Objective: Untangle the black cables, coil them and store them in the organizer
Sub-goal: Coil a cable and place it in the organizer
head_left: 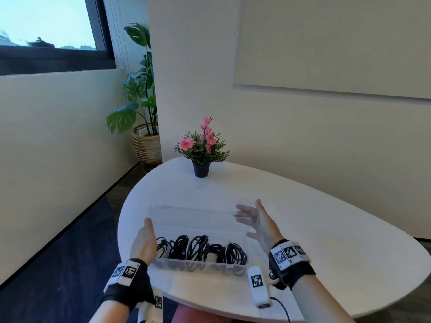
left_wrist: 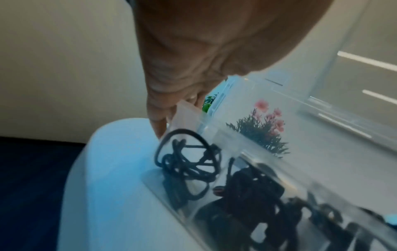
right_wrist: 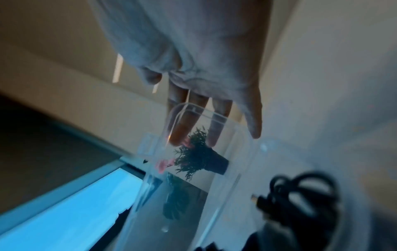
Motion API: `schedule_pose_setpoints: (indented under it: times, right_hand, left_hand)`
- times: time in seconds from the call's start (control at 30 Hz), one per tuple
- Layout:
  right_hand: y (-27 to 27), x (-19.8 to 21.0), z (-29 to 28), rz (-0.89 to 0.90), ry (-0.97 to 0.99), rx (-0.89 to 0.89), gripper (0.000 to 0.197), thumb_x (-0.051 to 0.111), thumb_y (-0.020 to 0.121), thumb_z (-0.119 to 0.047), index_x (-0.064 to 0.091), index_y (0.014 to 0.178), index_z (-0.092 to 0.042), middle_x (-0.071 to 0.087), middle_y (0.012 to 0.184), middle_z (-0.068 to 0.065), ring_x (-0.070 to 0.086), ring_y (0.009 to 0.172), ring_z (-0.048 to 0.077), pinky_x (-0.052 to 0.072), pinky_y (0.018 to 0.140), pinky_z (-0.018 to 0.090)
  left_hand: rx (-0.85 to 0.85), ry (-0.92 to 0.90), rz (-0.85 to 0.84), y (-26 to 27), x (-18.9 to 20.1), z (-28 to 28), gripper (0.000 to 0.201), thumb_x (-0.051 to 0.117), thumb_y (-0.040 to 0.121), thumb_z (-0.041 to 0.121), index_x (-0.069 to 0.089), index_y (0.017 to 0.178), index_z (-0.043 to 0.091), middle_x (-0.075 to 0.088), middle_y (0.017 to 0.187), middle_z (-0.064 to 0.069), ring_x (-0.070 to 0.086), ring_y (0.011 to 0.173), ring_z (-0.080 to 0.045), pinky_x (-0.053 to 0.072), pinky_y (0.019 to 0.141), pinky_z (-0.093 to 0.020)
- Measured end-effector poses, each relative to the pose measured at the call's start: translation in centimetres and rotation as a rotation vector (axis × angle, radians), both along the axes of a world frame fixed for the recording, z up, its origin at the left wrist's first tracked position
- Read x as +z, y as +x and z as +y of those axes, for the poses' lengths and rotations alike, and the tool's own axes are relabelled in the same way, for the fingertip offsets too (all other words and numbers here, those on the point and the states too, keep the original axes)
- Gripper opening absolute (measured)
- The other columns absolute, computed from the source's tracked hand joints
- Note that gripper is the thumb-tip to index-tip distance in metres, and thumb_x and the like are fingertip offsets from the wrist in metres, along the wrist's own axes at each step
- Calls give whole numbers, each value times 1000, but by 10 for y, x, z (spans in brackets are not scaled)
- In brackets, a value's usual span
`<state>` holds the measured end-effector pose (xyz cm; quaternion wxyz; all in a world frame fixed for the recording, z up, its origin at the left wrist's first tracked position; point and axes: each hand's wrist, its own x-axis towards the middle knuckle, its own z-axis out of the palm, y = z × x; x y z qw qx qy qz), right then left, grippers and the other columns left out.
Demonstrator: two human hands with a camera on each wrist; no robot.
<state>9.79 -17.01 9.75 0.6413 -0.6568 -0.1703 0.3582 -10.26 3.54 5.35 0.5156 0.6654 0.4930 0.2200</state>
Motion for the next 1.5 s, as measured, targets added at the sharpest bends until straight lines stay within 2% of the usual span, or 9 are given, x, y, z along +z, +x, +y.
schedule_pose_setpoints:
  times: [0.1, 0.23, 0.33, 0.53, 0.73, 0.83, 1.0, 1.23, 1.5]
  right_hand:
    - [-14, 8, -12, -378, -209, 115, 53, 35, 97, -50, 74, 94, -15, 73, 95, -4, 64, 98, 9, 41, 100, 36]
    - [-35, -7, -23, -945, -597, 405, 45, 42, 93, -55, 58, 126, -29, 49, 105, -10, 46, 107, 10, 40, 92, 31]
    - [-48, -13, -24, -1179, -792, 503, 57, 25, 95, -58, 41, 140, -28, 36, 142, -3, 32, 132, 16, 28, 107, 38]
    - [-59, -29, -29, -1103, -877, 611, 102, -7, 58, -80, -1, 150, -36, -9, 159, 6, -4, 147, 27, 11, 118, 42]
    - [-51, -41, -41, -1155, -895, 644, 117, -35, 45, -78, -8, 149, -34, -22, 155, -3, -14, 146, 19, 3, 118, 42]
    - [-44, -41, -41, -1167, -907, 659, 78, -13, 78, -68, -5, 149, -36, -21, 155, -6, -12, 146, 17, 5, 118, 43]
    - [-43, -43, -38, -1166, -911, 641, 53, 26, 103, -36, 0, 149, -37, -14, 158, -5, -10, 146, 18, 22, 117, 43]
    - [-59, -40, -43, -1266, -933, 548, 86, 30, 89, 15, -3, 149, -36, -16, 158, -4, -8, 147, 21, 42, 103, 39]
    - [-60, -39, -39, -1218, -995, 544, 67, 41, 99, -27, -1, 149, -40, -13, 158, -8, -6, 147, 20, 41, 105, 40]
  left_hand:
    - [68, 183, -167, 4, 7, -5, 62, 14, 99, 52, 47, 133, 13, 52, 134, -12, 47, 123, -28, 31, 106, -42]
    - [-66, 442, 67, 5, 4, -14, 73, 10, 94, 62, 72, 93, 22, 65, 115, -2, 45, 122, -22, 34, 98, -39]
    - [-252, 648, 468, 5, -10, -22, 53, 23, 97, 51, 54, 131, 25, 44, 145, 8, 17, 144, -17, 21, 115, -44]
    - [-601, 807, 597, -5, -27, -31, 101, -17, 62, 87, -3, 149, 37, -15, 154, 9, -15, 144, -17, -12, 114, -41]
    - [-856, 1028, 684, -16, -32, -15, 103, 65, 78, 56, -9, 147, 34, -11, 154, 1, -4, 144, -30, 0, 113, -36]
    - [-842, 995, 744, -14, -30, -17, 121, 89, 44, 51, 28, 146, 25, 36, 146, -5, 48, 127, -33, 41, 99, -44]
    - [-837, 933, 585, -16, -27, -22, 77, 41, 87, 59, -3, 148, 39, -13, 151, 10, -10, 143, -18, 1, 117, -35]
    - [-975, 935, 713, -17, -19, -9, 64, 35, 100, 35, -6, 149, 32, -10, 158, 4, -7, 146, -23, 3, 118, -34]
    - [-890, 993, 727, -16, -4, -21, 62, 42, 99, 32, 7, 150, 36, 7, 159, 10, 13, 145, -20, 31, 112, -38]
